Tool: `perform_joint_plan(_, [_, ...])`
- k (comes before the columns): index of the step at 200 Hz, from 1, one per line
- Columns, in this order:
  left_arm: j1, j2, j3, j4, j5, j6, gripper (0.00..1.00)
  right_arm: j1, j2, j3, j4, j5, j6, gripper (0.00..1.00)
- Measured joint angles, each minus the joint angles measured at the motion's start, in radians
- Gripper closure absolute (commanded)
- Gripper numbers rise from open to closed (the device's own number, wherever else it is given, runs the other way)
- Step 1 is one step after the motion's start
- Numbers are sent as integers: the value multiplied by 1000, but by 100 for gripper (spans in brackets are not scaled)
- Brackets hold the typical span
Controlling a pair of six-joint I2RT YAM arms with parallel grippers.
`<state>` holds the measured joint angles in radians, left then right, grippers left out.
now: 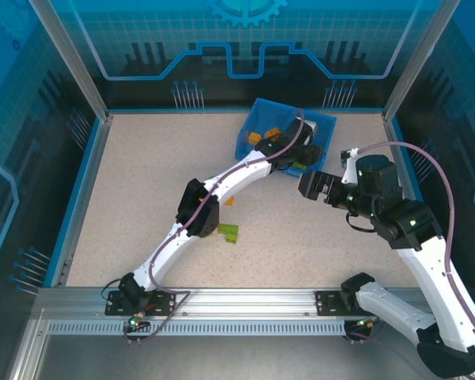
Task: Sort the legos into containers by color
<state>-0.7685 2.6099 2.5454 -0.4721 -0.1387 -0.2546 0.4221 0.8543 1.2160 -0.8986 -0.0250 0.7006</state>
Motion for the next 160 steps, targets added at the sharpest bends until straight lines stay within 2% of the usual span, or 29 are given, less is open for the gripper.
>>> perform_joint_plan(41, [0, -21, 14, 10, -6, -1, 47, -4, 1, 0, -5, 15, -2, 0])
perform_joint_plan(60, [0, -120, -97, 11, -7, -1, 48, -4, 8, 0, -8, 31, -13, 0])
perform_joint_plan(99, [0, -605, -637, 126, -5, 19, 50, -5, 51, -10, -6, 61, -61, 1])
perform_joint_plan(142, [0, -1196, -1106, 245, -7, 104, 49, 21, 200, -8, 20, 58, -139, 3])
perform_joint_plan(160, [0, -1393, -1246, 240, -1, 175, 42, 90, 306, 15, 27, 75, -149, 3])
